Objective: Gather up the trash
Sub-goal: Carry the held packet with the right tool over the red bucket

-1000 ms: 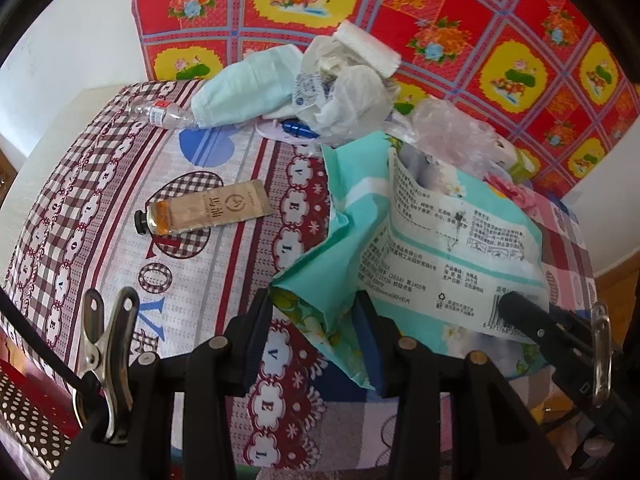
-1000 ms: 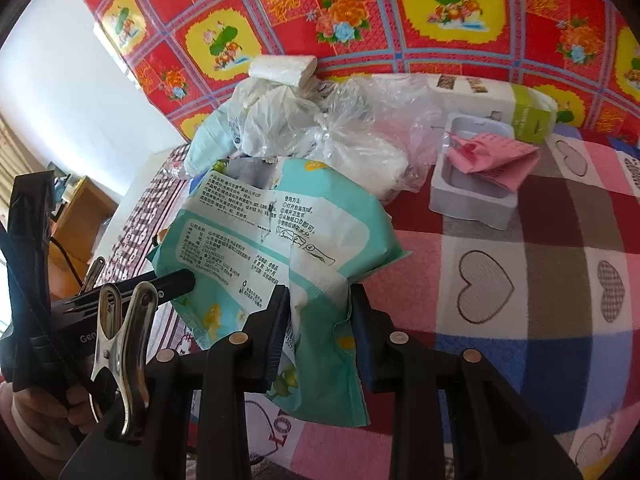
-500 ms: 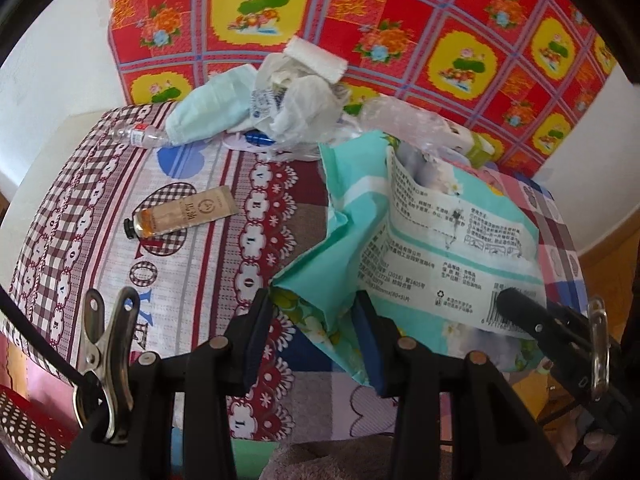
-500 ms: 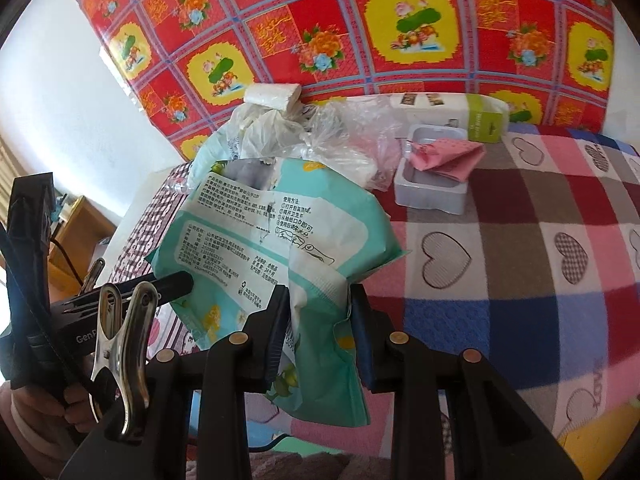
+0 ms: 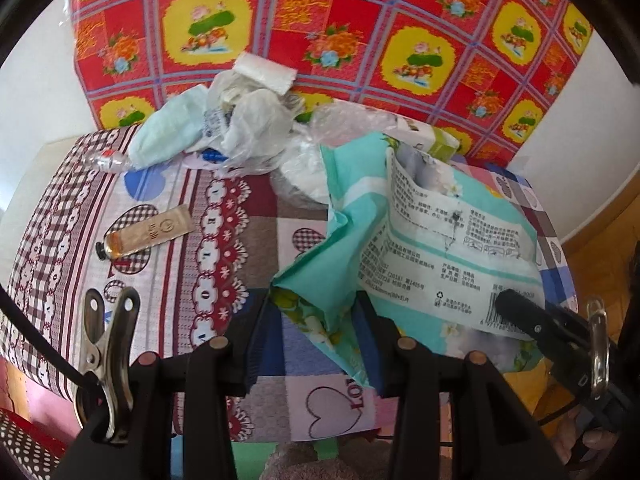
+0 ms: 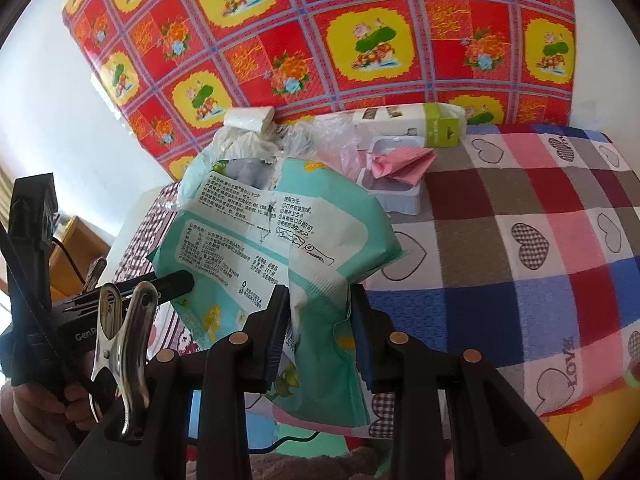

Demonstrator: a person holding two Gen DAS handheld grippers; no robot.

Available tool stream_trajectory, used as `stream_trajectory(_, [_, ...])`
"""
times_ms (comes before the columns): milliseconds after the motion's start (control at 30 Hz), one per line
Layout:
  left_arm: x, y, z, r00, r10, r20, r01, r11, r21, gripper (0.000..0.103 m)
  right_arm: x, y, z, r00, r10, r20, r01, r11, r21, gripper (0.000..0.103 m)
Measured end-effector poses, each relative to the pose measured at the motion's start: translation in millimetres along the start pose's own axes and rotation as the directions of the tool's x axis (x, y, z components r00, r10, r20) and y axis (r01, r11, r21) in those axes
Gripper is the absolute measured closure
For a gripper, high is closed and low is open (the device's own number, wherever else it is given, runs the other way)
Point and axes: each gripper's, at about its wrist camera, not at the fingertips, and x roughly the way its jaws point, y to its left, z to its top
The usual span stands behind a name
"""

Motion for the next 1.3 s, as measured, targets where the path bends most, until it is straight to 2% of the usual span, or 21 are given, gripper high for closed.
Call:
stream_trajectory(367, [-2.4,-51.1,-4.6,1.000,-0.012,0.007,0.012,0.999,0.047,0.060,-25.2,-37.7,-5.6,1.000,-0.003,0.028,0.002,0.999,0.046,0.072])
stream_trajectory(1300, [-11.5,-194.5,-32.6,0.998,-0.064,0.019,0.060,0.984,0.170,0.060,-122.7,-153.0,-32.8,0.990,-0.058,0.127,0.038,0.987,0.154,0.072])
